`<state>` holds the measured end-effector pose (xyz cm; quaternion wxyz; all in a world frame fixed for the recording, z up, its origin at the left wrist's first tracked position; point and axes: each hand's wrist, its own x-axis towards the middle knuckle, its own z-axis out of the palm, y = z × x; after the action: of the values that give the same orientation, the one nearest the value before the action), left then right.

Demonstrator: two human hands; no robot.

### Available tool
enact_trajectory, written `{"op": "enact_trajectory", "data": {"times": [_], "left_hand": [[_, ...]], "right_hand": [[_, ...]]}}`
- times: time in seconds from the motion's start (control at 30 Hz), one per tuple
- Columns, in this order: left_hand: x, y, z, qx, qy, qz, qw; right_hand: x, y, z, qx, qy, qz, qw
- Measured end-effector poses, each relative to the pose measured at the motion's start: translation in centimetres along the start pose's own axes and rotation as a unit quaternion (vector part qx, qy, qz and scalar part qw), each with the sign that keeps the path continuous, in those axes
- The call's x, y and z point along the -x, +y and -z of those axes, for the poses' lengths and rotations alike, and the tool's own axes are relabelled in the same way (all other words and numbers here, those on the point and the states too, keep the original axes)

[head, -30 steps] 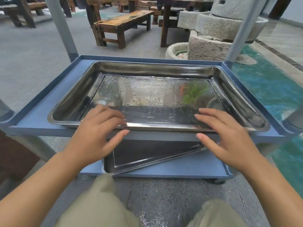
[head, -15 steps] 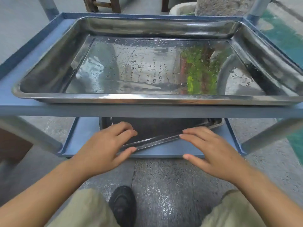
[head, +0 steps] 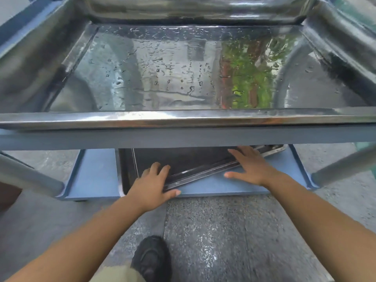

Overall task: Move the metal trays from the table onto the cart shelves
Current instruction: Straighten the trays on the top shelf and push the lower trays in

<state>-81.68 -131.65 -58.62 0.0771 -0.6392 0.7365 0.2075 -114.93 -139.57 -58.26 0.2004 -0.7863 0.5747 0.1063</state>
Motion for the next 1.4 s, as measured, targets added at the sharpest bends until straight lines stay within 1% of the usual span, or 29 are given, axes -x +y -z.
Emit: {"op": "enact_trajectory", "data": {"times": [0.1,0.2,0.27,0.37,0.5,0.63,0.77,0.9,1.0,1.07,1.17,1.27,1.4], "left_hand": [[-1.3,0.1,-1.6,0.007,-0.055,0.055,0.997],[-1.6,0.2,-3.2,0.0,-0.079,0.076,0.994],[-1.8,0.1,-3.7,-0.002,-0.082,0.076,0.994],[-2.1,-0.2,-3.6,-0.002,-0.094,0.071,0.993],[-2.7,-1.0,-3.0,-0.013,-0.103,0.049,0.993],[-4.2,-2.8,-1.8,-0.014,-0.1,0.031,0.994],[-6.2,-5.1,0.0,-0.025,-0.082,0.057,0.995],[-7.7,-5.5,1.4,-0.027,-0.086,0.06,0.994],[-8.2,-4.7,0.9,-0.043,-0.032,0.043,0.998],[-8.3,-4.5,0.5,-0.036,-0.012,0.04,0.998],[-8.2,-4.6,0.0,-0.032,0.015,0.032,0.999],[-8.4,-4.8,-0.1,-0.016,0.0,0.044,0.999],[-8.3,-4.8,-0.3,0.003,0.019,0.047,0.999]], "right_hand": [[-1.8,1.3,-0.3,0.022,-0.028,-0.029,0.999],[-2.9,1.9,-0.9,0.036,-0.05,-0.045,0.997],[-3.2,1.9,-1.5,0.051,-0.061,-0.059,0.995],[-3.1,1.7,-2.3,0.058,-0.052,-0.082,0.994],[-3.1,1.0,-2.6,0.06,-0.039,-0.1,0.992],[-3.2,-0.3,-2.8,0.065,-0.049,-0.13,0.988],[-4.1,-2.7,-3.1,0.077,-0.044,-0.15,0.985],[-4.2,-2.5,-2.5,0.08,-0.003,-0.131,0.988],[-3.9,0.2,-2.0,0.091,0.018,-0.1,0.991],[-3.8,2.1,-1.8,0.091,0.02,-0.089,0.992],[-4.0,3.3,-1.6,0.042,0.023,-0.055,0.997],[-4.3,3.2,-1.7,0.001,0.016,-0.025,1.0],[-4.2,3.1,-1.6,-0.033,-0.01,-0.051,0.998]]}}
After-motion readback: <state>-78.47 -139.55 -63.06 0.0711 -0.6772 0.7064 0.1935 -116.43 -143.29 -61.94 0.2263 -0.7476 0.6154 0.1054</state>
